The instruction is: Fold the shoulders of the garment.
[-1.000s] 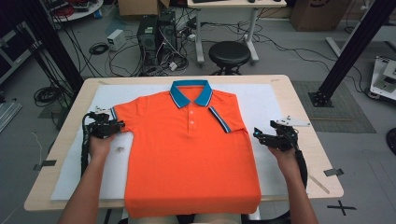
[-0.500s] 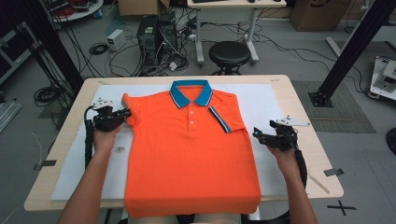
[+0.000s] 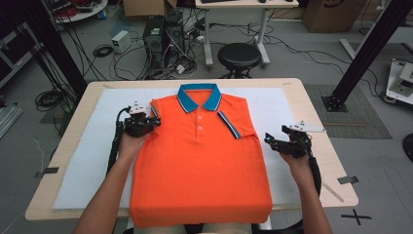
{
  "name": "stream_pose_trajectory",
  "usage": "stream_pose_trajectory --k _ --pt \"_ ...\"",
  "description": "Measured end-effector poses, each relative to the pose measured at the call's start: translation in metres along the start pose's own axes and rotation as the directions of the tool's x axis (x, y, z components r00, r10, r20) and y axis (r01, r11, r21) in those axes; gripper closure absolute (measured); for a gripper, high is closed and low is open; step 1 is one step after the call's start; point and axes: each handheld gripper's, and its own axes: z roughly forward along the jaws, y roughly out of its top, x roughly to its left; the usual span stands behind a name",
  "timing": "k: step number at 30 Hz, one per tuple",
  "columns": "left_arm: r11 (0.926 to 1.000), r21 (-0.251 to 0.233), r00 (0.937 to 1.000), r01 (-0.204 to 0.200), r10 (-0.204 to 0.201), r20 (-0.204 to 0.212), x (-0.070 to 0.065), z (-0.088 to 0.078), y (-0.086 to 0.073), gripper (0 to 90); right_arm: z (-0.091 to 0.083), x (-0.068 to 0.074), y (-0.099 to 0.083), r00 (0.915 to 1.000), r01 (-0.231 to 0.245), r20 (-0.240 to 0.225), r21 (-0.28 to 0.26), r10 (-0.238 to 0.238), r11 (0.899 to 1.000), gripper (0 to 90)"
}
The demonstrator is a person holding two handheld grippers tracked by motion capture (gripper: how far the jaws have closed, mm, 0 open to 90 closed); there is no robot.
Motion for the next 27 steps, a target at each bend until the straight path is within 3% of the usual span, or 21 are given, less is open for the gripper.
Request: stream_pose_trajectory --k 2,3,4,5,7,8,10,14,17,18,22,25,27 --pt "0.9991 0.043 0.9992 -0.008 0.006 0.039 -0.003 0.006 -0.001 78.4 0.000 0.000 0.000 1.0000 -0.003 -0.001 0.001 0.003 1.000 22.0" --pt "0.9990 0.044 0.9995 0.001 -0.003 0.033 -0.003 0.008 -0.001 56.0 0.000 0.000 0.000 1.0000 -0.001 -0.002 0.000 0.001 1.000 22.0" --pt "0.9990 0.035 0.9996 0.027 -0.027 0.005 -0.002 0.008 0.001 56.0 0.000 0.000 0.000 1.0000 -0.001 -0.002 0.000 0.001 1.000 22.0" --pt "0.9983 0.007 0.9980 0.058 -0.058 -0.025 0.000 0.006 0.002 45.0 0.000 0.000 0.000 1.0000 -0.002 -0.003 -0.001 0.002 1.000 22.0" --pt "0.9957 -0.043 0.9949 0.082 -0.085 -0.055 0.004 0.002 0.005 39.7 0.000 0.000 0.000 1.0000 -0.003 -0.003 -0.002 0.003 1.000 22.0" --pt "0.9940 -0.062 0.9934 0.091 -0.094 -0.065 0.008 -0.001 0.007 39.2 0.000 0.000 0.000 1.0000 -0.002 -0.004 -0.001 0.002 1.000 22.0" --pt "0.9928 -0.056 0.9916 0.106 -0.109 -0.068 0.013 -0.003 0.012 38.5 0.001 0.001 0.000 1.0000 -0.001 -0.005 0.000 0.001 1.000 22.0" --pt "0.9969 -0.040 0.9962 0.067 -0.069 -0.052 0.012 0.005 0.020 38.3 0.002 0.001 0.000 1.0000 0.000 -0.007 0.001 0.000 1.000 22.0" --pt "0.9962 0.032 0.9963 0.081 -0.080 -0.032 0.013 0.019 0.019 38.3 0.002 0.001 0.001 1.0000 0.001 -0.005 0.002 -0.001 1.000 22.0" --pt "0.9959 0.037 0.9965 0.082 -0.082 -0.016 0.012 0.022 0.018 38.2 0.002 0.001 0.000 1.0000 0.001 -0.006 0.000 -0.001 1.000 22.0" --pt "0.9946 0.062 0.9964 0.083 -0.082 -0.019 0.007 0.032 0.020 38.4 0.001 0.000 -0.001 1.0000 -0.004 -0.007 0.000 0.004 1.000 22.0" --pt "0.9897 0.111 0.9948 0.090 -0.084 -0.058 0.007 0.038 0.021 44.4 0.001 -0.001 -0.001 1.0000 -0.006 -0.005 -0.002 0.006 1.000 22.0" --pt "0.9876 0.124 0.9942 0.096 -0.089 -0.060 0.007 0.041 0.019 55.5 0.000 -0.001 -0.001 1.0000 -0.006 -0.007 -0.004 0.006 1.000 22.0"
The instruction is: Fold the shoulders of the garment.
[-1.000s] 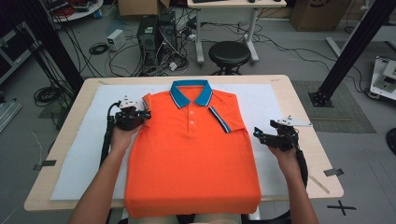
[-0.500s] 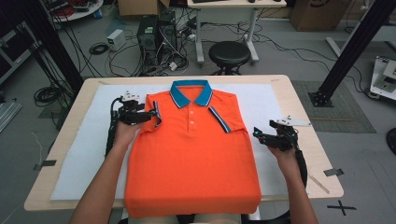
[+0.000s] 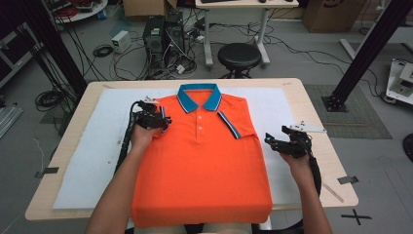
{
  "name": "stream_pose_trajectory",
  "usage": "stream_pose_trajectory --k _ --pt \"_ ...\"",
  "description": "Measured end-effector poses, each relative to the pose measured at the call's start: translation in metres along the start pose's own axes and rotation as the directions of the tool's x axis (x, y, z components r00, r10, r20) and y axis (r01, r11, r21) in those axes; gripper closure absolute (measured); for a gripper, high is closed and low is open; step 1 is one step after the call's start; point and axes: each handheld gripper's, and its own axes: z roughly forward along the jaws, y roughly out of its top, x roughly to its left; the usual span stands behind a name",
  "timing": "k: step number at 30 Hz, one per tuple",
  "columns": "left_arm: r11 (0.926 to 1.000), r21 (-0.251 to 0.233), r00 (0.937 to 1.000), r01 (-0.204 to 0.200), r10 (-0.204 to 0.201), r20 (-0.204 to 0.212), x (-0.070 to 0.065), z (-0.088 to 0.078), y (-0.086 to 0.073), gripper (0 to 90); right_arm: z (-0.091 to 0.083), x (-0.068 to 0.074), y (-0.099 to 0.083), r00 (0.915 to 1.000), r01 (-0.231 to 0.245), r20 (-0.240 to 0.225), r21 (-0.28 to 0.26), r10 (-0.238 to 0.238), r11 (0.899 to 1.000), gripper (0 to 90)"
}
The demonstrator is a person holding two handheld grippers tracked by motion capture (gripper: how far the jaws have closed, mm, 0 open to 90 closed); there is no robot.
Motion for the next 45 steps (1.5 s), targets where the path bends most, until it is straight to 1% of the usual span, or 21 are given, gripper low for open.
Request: stream_pose_trajectory --k 3,4,5,6,8,11,13,14,16,17,18,20,23,25,27,30,32,34,37,40,45 --pt "0.9997 0.005 0.9997 -0.022 0.022 0.012 -0.001 0.002 -0.001 70.9 0.000 0.000 0.000 1.0000 0.001 0.000 0.000 -0.001 1.000 22.0" --pt "0.9994 -0.001 0.9991 -0.035 0.035 0.022 -0.002 0.002 -0.001 77.6 -0.001 0.000 0.000 1.0000 0.002 0.003 -0.001 -0.002 1.000 22.0" --pt "0.9985 -0.014 0.9985 -0.053 0.053 0.015 -0.004 0.002 0.000 83.0 -0.001 -0.001 0.000 1.0000 -0.003 0.002 0.000 0.003 1.000 22.0" --pt "0.9975 -0.024 0.9976 -0.066 0.067 0.018 -0.006 0.001 0.000 86.4 -0.001 -0.001 0.000 1.0000 -0.001 0.003 -0.001 0.001 1.000 22.0" --pt "0.9946 -0.053 0.9945 -0.089 0.092 0.049 -0.010 0.000 0.002 86.6 -0.001 -0.001 -0.001 1.0000 -0.003 0.002 -0.001 0.003 1.000 22.0" --pt "0.9898 -0.099 0.9874 -0.102 0.113 0.111 -0.015 -0.002 0.002 86.7 -0.001 -0.001 0.000 1.0000 -0.003 0.003 -0.002 0.003 1.000 22.0" --pt "0.9857 -0.132 0.9833 -0.106 0.123 0.134 -0.017 -0.004 0.002 86.6 -0.001 -0.001 0.000 1.0000 -0.003 0.002 -0.002 0.003 1.000 22.0" --pt "0.9846 -0.145 0.9852 -0.098 0.116 0.126 -0.017 -0.005 0.002 84.7 -0.001 -0.001 0.000 1.0000 -0.003 0.003 -0.002 0.003 1.000 22.0" --pt "0.9875 -0.150 0.9931 -0.049 0.064 0.099 -0.016 -0.006 0.003 53.7 -0.001 0.000 0.000 1.0000 -0.004 0.002 -0.001 0.004 1.000 22.1" --pt "0.9877 -0.152 0.9940 -0.035 0.051 0.097 -0.013 -0.007 0.004 44.5 -0.001 0.000 0.000 1.0000 -0.004 0.003 0.000 0.004 1.000 22.0" --pt "0.9868 -0.159 0.9952 -0.031 0.046 0.087 -0.012 -0.009 0.003 40.6 -0.001 0.000 0.000 1.0000 -0.003 0.002 -0.001 0.003 1.000 22.0" --pt "0.9833 -0.180 0.9978 -0.024 0.034 0.057 -0.007 -0.015 0.002 37.5 -0.001 0.000 0.000 1.0000 -0.003 0.003 -0.002 0.003 1.000 22.0" --pt "0.9770 -0.213 0.9991 -0.007 0.016 0.039 0.000 -0.022 -0.003 34.6 -0.001 0.000 0.000 1.0000 -0.003 0.005 -0.001 0.003 1.000 22.0" --pt "0.9702 -0.241 0.9986 0.029 -0.017 0.050 0.006 -0.027 -0.007 29.9 -0.001 -0.001 0.000 1.0000 -0.001 0.007 -0.003 0.001 1.000 22.0" --pt "0.9613 -0.273 0.9981 0.038 -0.024 0.056 0.010 -0.032 -0.012 25.8 0.000 -0.001 0.000 1.0000 -0.003 0.010 -0.001 0.003 1.000 22.0" --pt "0.9442 -0.324 0.9956 0.063 -0.036 0.086 0.017 -0.039 -0.017 25.2 0.001 -0.002 0.001 0.9999 -0.006 0.016 0.001 0.006 1.000 21.1" --pt "0.9361 -0.345 0.9949 0.069 -0.039 0.094 0.018 -0.042 -0.020 25.0 0.002 -0.002 0.003 0.9998 -0.001 0.017 0.002 0.001 1.000 21.1" --pt "0.9370 -0.343 0.9949 0.066 -0.036 0.094 0.020 -0.044 -0.021 24.8 0.004 -0.001 0.005 0.9999 -0.001 0.014 0.010 0.001 1.000 21.1" --pt "0.9336 -0.351 0.9946 0.070 -0.039 0.096 0.022 -0.049 -0.024 24.8 0.006 0.001 0.006 1.0000 -0.003 0.009 0.019 0.002 1.000 21.1" --pt "0.9359 -0.346 0.9957 0.065 -0.038 0.084 0.023 -0.053 -0.028 24.8 0.006 0.002 0.005 1.0000 0.004 0.007 0.020 -0.004 1.000 21.1" --pt "0.9320 -0.356 0.9957 0.069 -0.042 0.082 0.024 -0.055 -0.033 24.8 0.003 0.003 0.005 1.0000 0.005 0.001 0.012 -0.005 1.000 21.1"
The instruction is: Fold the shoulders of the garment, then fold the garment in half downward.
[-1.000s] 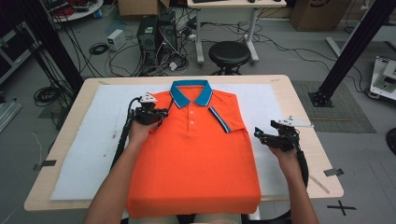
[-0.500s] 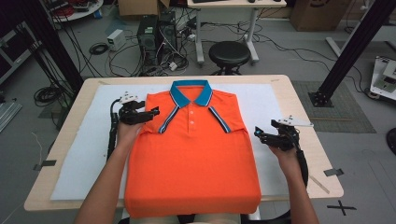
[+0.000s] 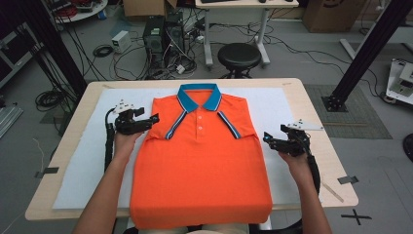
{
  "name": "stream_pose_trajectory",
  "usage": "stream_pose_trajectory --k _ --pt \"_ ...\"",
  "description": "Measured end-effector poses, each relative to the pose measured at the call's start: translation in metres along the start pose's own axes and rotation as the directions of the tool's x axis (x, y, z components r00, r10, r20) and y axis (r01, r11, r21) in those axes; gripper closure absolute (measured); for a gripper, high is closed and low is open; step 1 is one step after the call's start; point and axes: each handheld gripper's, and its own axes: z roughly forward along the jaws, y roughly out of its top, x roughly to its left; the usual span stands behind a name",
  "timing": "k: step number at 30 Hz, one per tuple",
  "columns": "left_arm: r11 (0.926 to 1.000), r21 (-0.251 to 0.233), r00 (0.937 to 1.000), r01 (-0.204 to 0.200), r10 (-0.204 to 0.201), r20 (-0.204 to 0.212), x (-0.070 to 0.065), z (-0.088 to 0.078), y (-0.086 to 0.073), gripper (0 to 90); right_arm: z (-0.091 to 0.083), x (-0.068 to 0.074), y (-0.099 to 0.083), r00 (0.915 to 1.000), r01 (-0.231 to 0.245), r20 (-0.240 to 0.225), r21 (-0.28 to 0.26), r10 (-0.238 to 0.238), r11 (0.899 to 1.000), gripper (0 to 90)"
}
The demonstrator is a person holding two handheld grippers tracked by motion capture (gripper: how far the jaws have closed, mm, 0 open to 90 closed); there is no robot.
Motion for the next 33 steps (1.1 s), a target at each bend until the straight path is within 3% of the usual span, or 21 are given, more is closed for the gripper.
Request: stream_pose_trajectory --k 17,23,25,31,33 --pt "1.0000 -0.007 0.9999 0.001 -0.001 -0.011 0.002 -0.022 -0.009 24.8 0.002 0.006 -0.001 1.0000 0.003 0.002 0.007 -0.003 1.000 21.1" --pt "0.9984 0.041 0.9988 0.038 -0.037 -0.033 -0.004 -0.038 -0.024 24.8 -0.001 0.012 -0.006 1.0000 0.006 0.001 0.018 -0.006 1.000 21.3" --pt "0.9978 0.057 0.9988 0.035 -0.033 -0.036 -0.008 -0.044 -0.029 24.9 -0.002 0.015 -0.010 0.9999 0.013 0.005 0.029 -0.013 0.999 21.5" --pt "0.9885 0.140 0.9961 0.057 -0.047 -0.074 -0.026 -0.069 -0.054 27.4 -0.010 0.029 -0.023 0.9993 0.036 0.011 0.079 -0.037 0.996 26.4" --pt "0.9850 0.158 0.9950 0.070 -0.058 -0.082 -0.030 -0.077 -0.062 30.1 -0.014 0.033 -0.024 0.9990 0.040 0.015 0.091 -0.042 0.995 31.8"
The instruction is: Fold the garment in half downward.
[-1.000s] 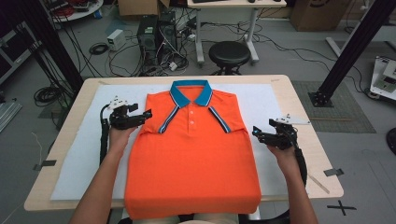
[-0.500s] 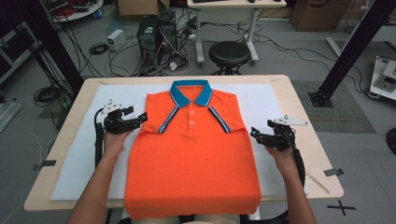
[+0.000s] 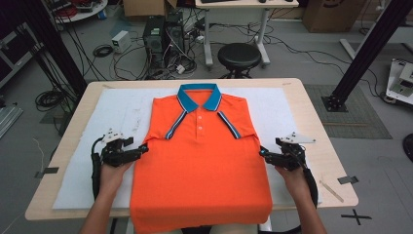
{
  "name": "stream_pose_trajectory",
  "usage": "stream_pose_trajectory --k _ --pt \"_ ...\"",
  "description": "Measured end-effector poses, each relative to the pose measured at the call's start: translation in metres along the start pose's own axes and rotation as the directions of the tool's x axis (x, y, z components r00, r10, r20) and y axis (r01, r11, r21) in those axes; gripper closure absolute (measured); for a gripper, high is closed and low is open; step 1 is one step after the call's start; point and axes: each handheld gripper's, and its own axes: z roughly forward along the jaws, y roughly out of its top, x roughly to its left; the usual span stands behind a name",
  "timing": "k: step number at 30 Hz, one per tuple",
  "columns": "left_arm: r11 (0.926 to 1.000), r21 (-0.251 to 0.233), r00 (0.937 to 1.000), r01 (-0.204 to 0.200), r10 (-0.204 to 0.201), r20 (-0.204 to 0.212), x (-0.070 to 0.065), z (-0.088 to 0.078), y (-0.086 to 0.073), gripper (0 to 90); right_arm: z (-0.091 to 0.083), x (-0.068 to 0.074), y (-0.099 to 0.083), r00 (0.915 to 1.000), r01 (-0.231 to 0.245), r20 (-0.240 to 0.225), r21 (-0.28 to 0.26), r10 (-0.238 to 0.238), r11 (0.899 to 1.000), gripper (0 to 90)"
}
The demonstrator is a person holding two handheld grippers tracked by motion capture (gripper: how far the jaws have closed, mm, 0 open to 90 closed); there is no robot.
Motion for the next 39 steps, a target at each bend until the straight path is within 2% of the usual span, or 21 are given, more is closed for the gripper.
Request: stream_pose_trajectory --k 3,5,6,12,15,16,17,18,20,21,22,23,26,30,39 --pt "0.9996 0.027 0.9995 0.008 -0.007 -0.030 -0.007 -0.010 -0.007 34.9 -0.004 0.008 -0.003 1.0000 -0.003 -0.003 0.018 0.003 1.000 39.0" --pt "0.9976 0.070 0.9993 0.002 0.001 -0.039 -0.011 -0.014 -0.011 37.9 -0.003 0.014 -0.006 0.9999 0.000 -0.017 0.042 0.001 0.999 46.1" --pt "0.9960 0.089 0.9991 0.004 -0.001 -0.043 -0.012 -0.017 -0.013 42.0 -0.001 0.021 -0.010 0.9999 0.011 -0.009 0.070 -0.010 0.998 50.0" --pt "0.9914 0.128 0.9988 0.025 -0.019 -0.045 -0.022 -0.031 -0.025 49.8 -0.010 0.029 -0.016 0.9996 0.005 0.027 0.098 -0.008 0.995 55.8" --pt "0.9925 0.122 0.9989 0.009 -0.003 -0.048 -0.028 -0.035 -0.030 52.8 -0.011 0.030 -0.021 0.9998 -0.015 0.014 0.139 0.013 0.990 60.6" --pt "0.9919 0.126 0.9976 -0.014 0.022 -0.066 -0.031 -0.035 -0.030 53.6 -0.011 0.030 -0.023 0.9999 -0.009 0.010 0.149 0.008 0.989 63.1" --pt "0.9910 0.131 0.9959 -0.026 0.037 -0.082 -0.033 -0.035 -0.031 56.4 -0.009 0.031 -0.025 1.0000 0.001 -0.001 0.159 -0.001 0.987 67.7" --pt "0.9910 0.132 0.9948 -0.025 0.038 -0.095 -0.033 -0.035 -0.031 60.3 -0.009 0.031 -0.026 0.9999 0.004 -0.010 0.162 -0.003 0.987 69.5" --pt "0.9915 0.128 0.9927 -0.023 0.038 -0.114 -0.033 -0.036 -0.031 69.4 -0.009 0.030 -0.026 0.9997 0.005 -0.024 0.163 -0.001 0.987 79.8" --pt "0.9918 0.127 0.9935 -0.020 0.034 -0.108 -0.032 -0.037 -0.031 80.4 -0.008 0.033 -0.025 0.9987 0.028 -0.046 0.168 -0.021 0.985 87.3" --pt "0.9915 0.128 0.9960 -0.024 0.034 -0.083 -0.032 -0.037 -0.032 80.4 -0.008 0.033 -0.025 0.9987 0.028 -0.046 0.168 -0.021 0.985 87.3" --pt "0.9915 0.126 0.9954 -0.034 0.044 -0.085 -0.033 -0.037 -0.032 87.3 -0.008 0.034 -0.025 0.9983 0.046 -0.042 0.167 -0.040 0.985 88.3" --pt "0.9912 0.126 0.9952 -0.040 0.051 -0.083 -0.034 -0.039 -0.033 88.0 -0.010 0.034 -0.025 0.9973 0.067 -0.041 0.162 -0.061 0.984 89.7" --pt "0.9920 0.122 0.9971 -0.029 0.038 -0.066 -0.034 -0.043 -0.036 88.3 -0.019 0.030 -0.025 0.9979 0.056 -0.041 0.142 -0.051 0.988 89.9" --pt "0.9924 0.121 0.9991 -0.021 0.025 -0.033 -0.035 -0.057 -0.043 88.3 -0.034 0.028 -0.029 0.9977 0.050 -0.052 0.136 -0.043 0.990 90.0"
